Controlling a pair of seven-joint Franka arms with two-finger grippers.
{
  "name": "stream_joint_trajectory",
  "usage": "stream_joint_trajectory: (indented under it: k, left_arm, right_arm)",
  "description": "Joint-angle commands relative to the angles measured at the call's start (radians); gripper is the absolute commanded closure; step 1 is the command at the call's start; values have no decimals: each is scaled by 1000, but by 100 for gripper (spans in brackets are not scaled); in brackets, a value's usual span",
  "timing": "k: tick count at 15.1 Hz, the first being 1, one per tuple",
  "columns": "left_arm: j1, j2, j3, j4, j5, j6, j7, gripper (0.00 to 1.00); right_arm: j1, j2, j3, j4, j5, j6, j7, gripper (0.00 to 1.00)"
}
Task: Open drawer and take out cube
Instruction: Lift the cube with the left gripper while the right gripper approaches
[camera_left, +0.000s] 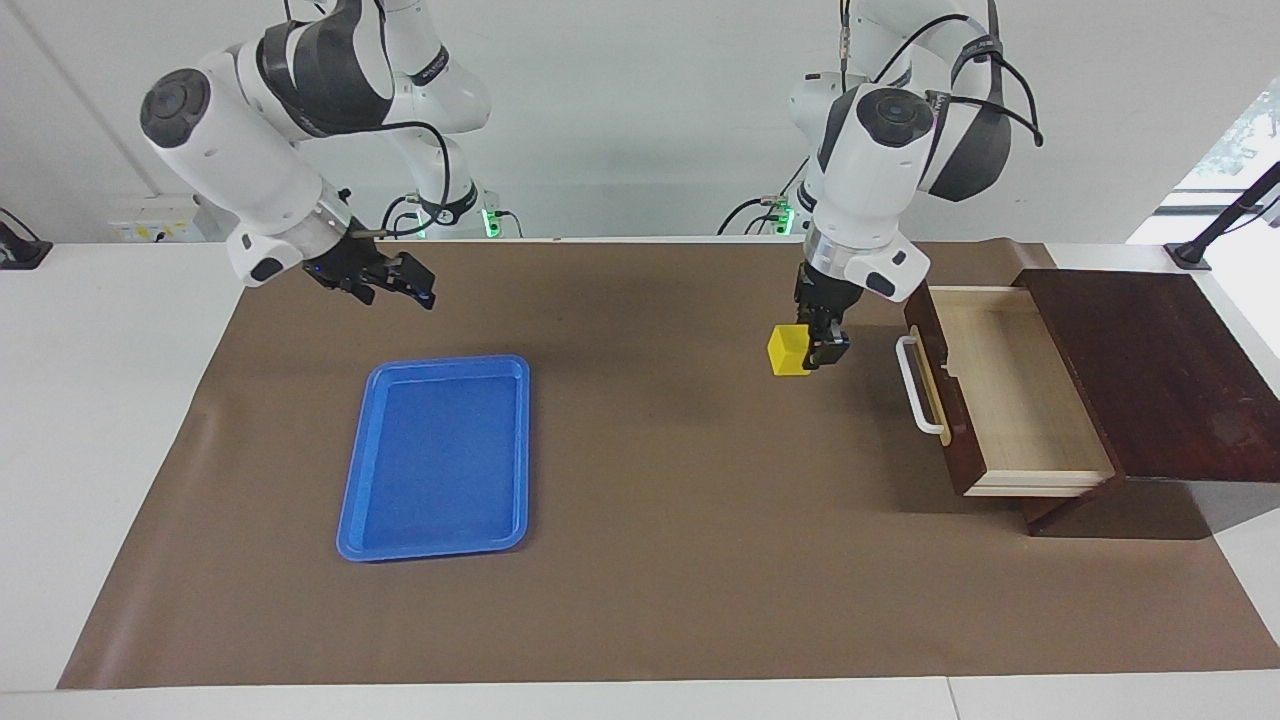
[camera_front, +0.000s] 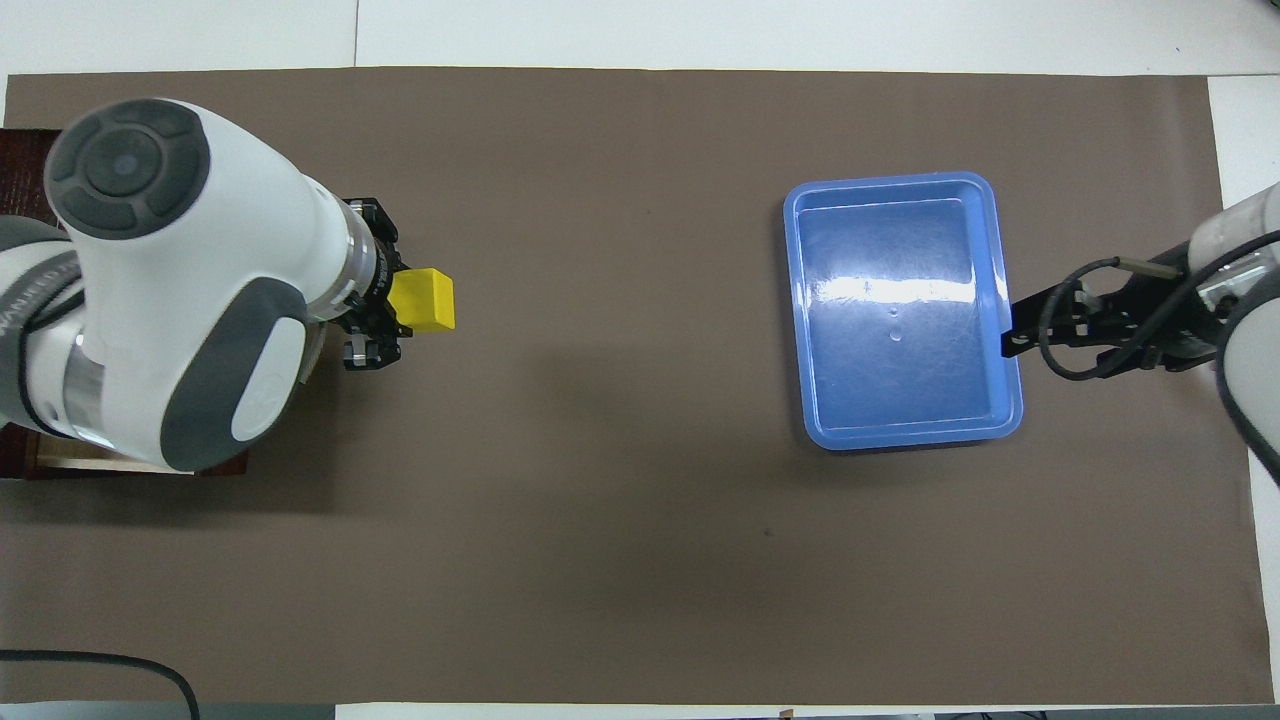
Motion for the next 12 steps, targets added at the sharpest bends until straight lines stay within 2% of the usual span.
stream_joint_trajectory:
  k: [1,6,9,12]
  left_arm:
    - [-50,-59,19,-86,-29,65,-61,100]
    - [-101,-57,19,-115,-29,71,-117,100]
    - [-113,-57,18,-128,-29,88,-138,100]
    - [-129,-56,19,-156,-29,132,-149,100]
  right_arm:
    - [50,26,0,-68,128,87,137,0]
    - [194,140,0,-88,338,290,468,0]
    - [239,227,0,-62,509,350,573,0]
    - [302,301,-1,-19,590,381,671,0]
